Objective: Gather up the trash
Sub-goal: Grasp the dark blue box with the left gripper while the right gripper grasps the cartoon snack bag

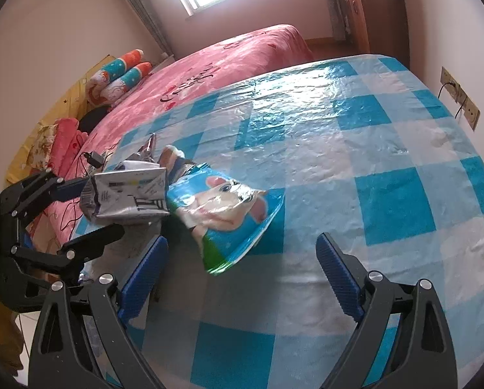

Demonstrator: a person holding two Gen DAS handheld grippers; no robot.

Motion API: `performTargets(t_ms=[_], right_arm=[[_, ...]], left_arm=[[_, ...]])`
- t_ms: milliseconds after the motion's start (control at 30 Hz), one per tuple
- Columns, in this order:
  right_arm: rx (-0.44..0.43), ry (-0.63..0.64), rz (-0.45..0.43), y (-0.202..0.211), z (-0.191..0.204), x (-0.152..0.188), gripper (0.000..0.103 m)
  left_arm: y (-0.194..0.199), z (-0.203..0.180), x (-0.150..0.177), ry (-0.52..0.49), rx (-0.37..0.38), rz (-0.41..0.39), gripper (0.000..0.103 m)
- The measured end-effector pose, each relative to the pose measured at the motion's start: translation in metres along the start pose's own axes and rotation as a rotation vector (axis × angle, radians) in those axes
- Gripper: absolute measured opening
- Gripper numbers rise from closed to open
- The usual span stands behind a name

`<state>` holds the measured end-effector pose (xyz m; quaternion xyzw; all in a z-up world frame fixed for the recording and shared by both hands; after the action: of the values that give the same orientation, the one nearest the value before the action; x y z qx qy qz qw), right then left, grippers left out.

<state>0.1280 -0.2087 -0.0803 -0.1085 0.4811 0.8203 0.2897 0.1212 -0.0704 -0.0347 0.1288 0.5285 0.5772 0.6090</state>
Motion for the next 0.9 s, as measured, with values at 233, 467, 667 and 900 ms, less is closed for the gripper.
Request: performTargets(t_ms=[233,467,667,900], right_arm=[[0.021,0.107,-0.015,-0.011,0.015,-0.016,0.092],[0.014,0.209,0.025,-0.037,0.029,-0.006,0.093],[0.033,0.19,0.011,-0.036,0.025,-0.008,0.085],[0.063,0.2,-0.002,-0.031,0.024,-0.004,0.06]], left_arm=[[0.007,0.005,0.004,0.054,-0.038,-0.023,0.048],[0.018,0.024,0.011,0.198,-0.038,-0.065,0.042],[0.028,0.036,0.017,0.282,-0.031,-0.087,0.038],[0.045,0.038,0.025,0.369,-0.016,-0.126,0.037]])
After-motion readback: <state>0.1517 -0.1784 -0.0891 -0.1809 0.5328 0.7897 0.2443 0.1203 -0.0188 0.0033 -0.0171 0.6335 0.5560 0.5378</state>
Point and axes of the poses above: each gripper's, at about its wrist camera, not at the fingertips, and y roughly against the way its jaws point, z to its left, x to its underside, the point moved 10 cm from there along -y, roughly the way its jaws point, and after that the axes turned 13 degrees about -y, right-handed, at the moved point
